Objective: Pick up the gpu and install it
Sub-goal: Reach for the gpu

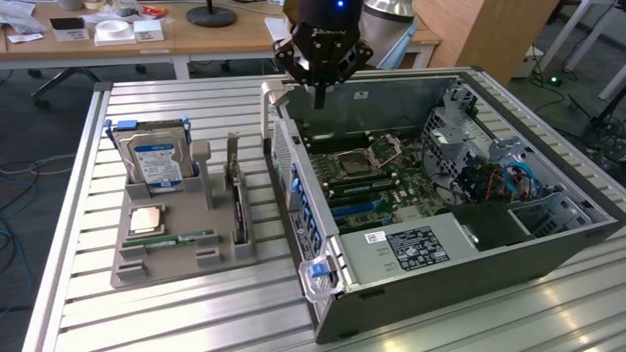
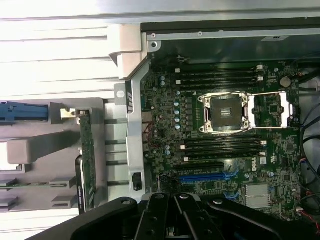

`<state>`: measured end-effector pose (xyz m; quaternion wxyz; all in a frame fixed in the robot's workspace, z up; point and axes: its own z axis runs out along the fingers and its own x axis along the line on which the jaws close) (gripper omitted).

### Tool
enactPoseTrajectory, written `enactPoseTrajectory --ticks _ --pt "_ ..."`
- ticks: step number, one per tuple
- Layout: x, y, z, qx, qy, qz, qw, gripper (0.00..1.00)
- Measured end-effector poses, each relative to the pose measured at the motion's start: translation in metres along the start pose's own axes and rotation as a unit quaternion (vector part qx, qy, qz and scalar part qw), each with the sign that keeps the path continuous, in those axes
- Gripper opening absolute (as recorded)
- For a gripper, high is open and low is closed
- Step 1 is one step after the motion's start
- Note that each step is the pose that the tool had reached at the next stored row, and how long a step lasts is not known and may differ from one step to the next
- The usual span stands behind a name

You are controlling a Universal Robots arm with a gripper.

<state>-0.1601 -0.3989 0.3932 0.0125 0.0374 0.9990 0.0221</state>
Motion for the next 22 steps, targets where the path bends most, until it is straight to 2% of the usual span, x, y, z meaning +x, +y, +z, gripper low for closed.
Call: enactPoseTrajectory --ticks 22 --pt "0.024 -0.0018 -0.0006 0.0 0.0 0.0 1.0 0.11"
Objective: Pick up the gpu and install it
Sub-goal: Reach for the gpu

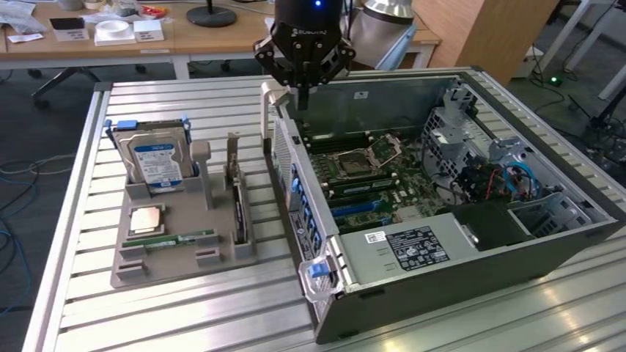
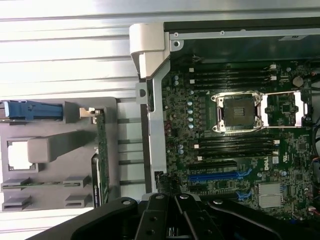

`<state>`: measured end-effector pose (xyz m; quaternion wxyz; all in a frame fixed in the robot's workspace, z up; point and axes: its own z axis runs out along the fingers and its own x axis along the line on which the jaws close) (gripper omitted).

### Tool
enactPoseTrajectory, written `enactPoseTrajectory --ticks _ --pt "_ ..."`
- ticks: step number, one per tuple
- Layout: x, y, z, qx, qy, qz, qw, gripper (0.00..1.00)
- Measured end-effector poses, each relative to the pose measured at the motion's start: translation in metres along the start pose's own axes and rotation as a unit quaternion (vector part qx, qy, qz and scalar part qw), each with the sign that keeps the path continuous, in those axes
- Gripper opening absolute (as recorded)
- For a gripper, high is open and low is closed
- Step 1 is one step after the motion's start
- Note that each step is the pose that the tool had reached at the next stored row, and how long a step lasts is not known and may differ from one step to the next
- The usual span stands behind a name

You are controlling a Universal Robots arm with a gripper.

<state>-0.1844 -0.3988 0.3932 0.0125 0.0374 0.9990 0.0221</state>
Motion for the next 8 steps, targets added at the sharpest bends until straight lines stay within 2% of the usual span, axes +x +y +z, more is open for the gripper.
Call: enactPoseTrajectory --ticks 8 --pt "0.011 -0.0008 -0.0003 0.0 0.0 0.0 1.0 0.11"
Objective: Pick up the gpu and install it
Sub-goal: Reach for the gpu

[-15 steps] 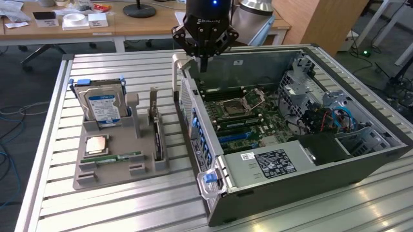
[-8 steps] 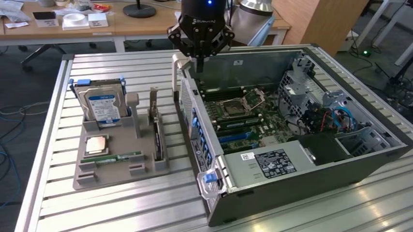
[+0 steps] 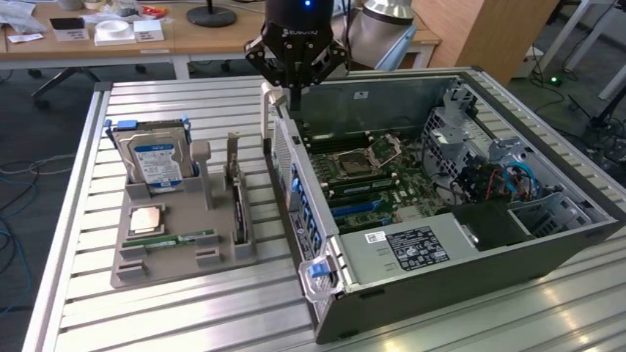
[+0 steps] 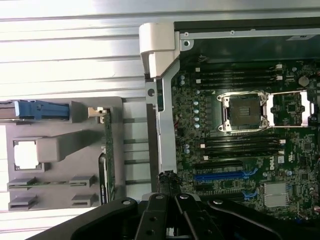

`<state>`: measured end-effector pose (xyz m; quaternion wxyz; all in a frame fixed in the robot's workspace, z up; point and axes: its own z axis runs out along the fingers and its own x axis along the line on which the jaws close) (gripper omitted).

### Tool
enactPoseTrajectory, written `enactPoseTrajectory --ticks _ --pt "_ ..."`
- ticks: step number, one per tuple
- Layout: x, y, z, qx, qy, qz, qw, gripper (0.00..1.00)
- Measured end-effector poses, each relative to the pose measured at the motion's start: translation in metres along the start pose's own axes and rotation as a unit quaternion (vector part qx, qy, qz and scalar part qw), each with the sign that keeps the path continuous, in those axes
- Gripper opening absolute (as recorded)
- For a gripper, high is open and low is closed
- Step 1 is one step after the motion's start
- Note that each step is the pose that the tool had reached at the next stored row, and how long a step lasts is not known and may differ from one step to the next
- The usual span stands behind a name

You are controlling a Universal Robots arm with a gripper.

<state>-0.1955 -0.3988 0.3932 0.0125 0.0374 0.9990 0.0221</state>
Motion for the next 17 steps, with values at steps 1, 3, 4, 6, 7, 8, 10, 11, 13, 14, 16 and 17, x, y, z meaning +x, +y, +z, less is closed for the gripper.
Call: enactPoseTrajectory --ticks 1,3,4,6,7,8,10,11,13,14,16,17 --pt "0.001 -0.0001 -0.0001 0.0 0.0 0.0 1.0 0.11" --pt "0.004 -0.0003 -0.0001 0.0 0.0 0.0 1.0 0.11" --pt "0.006 -0.0004 -0.0002 0.0 0.0 0.0 1.0 0.11" --pt "0.009 -0.0007 -0.0003 0.0 0.0 0.0 1.0 0.11" --pt "0.011 -0.0008 -0.0003 0.0 0.0 0.0 1.0 0.11" --pt "0.013 -0.001 -0.0004 0.0 0.0 0.0 1.0 0.11" --pt "0.017 -0.0012 -0.0005 0.0 0.0 0.0 1.0 0.11" --pt "0.019 -0.0014 -0.0005 0.0 0.0 0.0 1.0 0.11" --pt "0.024 -0.0018 -0.0006 0.0 0.0 0.0 1.0 0.11" --pt "0.026 -0.0019 -0.0007 0.0 0.0 0.0 1.0 0.11" --pt "0.031 -0.0023 -0.0009 0.0 0.0 0.0 1.0 0.11" --pt "0.033 -0.0025 -0.0009 0.0 0.0 0.0 1.0 0.11"
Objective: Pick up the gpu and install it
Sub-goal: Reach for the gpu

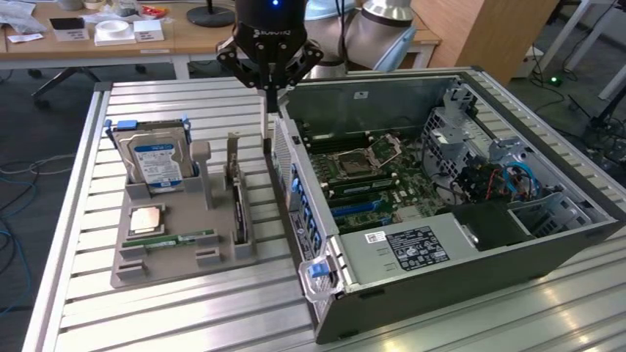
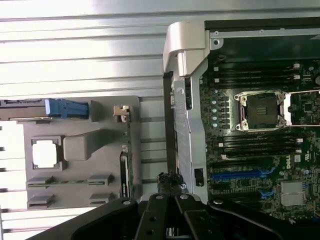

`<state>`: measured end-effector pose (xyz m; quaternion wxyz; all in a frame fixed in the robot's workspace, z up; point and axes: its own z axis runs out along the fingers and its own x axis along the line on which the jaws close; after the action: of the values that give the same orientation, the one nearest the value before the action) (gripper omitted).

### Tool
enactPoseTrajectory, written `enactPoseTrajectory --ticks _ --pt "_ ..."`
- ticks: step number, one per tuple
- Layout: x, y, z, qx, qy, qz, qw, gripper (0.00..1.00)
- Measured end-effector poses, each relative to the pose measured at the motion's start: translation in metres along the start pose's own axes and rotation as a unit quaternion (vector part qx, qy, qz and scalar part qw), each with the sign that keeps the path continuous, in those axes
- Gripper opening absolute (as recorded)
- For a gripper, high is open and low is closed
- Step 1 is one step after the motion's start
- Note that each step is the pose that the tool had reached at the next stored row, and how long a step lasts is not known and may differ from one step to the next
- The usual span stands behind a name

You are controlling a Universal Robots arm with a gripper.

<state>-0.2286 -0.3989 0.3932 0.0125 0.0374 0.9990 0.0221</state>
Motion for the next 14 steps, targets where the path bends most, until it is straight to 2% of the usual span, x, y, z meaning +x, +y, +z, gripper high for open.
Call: enactPoseTrajectory --ticks 14 --pt "0.039 -0.0029 -0.0009 0.0 -0.0001 0.0 1.0 0.11"
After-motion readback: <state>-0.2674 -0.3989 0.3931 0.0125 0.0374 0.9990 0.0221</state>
